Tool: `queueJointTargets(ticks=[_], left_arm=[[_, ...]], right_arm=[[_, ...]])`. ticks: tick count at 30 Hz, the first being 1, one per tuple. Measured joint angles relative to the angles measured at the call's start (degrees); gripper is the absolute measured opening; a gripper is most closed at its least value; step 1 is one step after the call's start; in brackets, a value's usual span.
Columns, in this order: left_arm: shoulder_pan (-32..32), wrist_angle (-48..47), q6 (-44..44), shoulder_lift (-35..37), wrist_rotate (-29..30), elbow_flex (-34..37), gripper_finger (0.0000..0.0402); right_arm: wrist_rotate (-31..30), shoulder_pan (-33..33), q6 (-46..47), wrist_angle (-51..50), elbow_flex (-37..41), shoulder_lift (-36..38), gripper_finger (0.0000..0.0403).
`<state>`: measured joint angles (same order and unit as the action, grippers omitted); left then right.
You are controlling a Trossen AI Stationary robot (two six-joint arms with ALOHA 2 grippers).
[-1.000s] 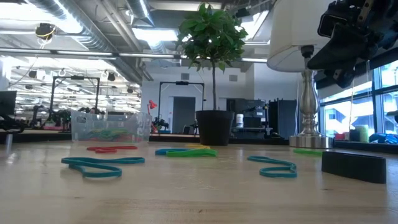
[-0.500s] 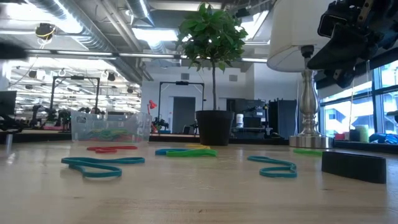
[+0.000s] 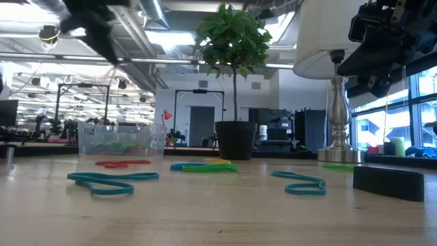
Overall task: Pick and place rubber bands into bin
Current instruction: Put the red rubber band into the transparent bin, then put the black rubber band into the transparent bin
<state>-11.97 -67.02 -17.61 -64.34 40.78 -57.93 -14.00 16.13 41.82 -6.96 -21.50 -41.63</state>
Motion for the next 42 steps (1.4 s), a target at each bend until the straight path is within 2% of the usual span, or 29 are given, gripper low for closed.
queueJointTargets(ticks=[3, 7, 12, 16, 21, 27, 34, 40, 42], left_arm=[[11.1, 4.7, 11.9, 0.6, -0.5, 0.0, 0.0001], [25.7, 12.3, 26.4, -1.3, -7.0, 0.4, 0.0002], [39.6, 21.1, 35.9, -6.0, -20.0, 3.3, 0.0002], [45.5, 22.6, 38.7, -11.6, -24.2, 3.5, 0.0003], [49.0, 23.4, 38.8, -17.4, -23.9, 3.5, 0.0013], [49.8, 23.4, 37.1, -19.1, -24.0, 3.5, 0.0066], [48.0, 20.2, 35.1, -14.3, -24.0, 2.1, 0.012], [45.1, 18.8, 28.1, -8.1, -24.3, -0.8, 0.012], [43.3, 18.8, 26.3, -5.5, -27.2, -1.3, 0.0113]], right_arm=[[0.0, 0.0, 0.7, 0.0, 0.0, 0.0, 0.0017], [-0.4, 0.0, 1.7, 0.1, 0.0, 0.0, 0.0017], [-3.3, 0.0, 5.1, 0.2, 0.0, 0.0, 0.0017], [-3.5, 0.0, 6.0, 0.3, 0.0, 0.0, 0.0017], [-3.6, 0.0, 7.6, 0.3, 0.0, 0.0, 0.0017], [-5.0, 0.0, 9.1, 0.3, 0.0, 0.0, 0.0016], [-5.0, 0.0, 8.9, 0.3, 0.0, 0.0, 0.0016], [-5.0, 0.0, 8.2, 0.3, 0.0, 0.0, 0.0016], [-5.0, 0.0, 7.1, 0.3, 0.0, 0.0, 0.0016]])
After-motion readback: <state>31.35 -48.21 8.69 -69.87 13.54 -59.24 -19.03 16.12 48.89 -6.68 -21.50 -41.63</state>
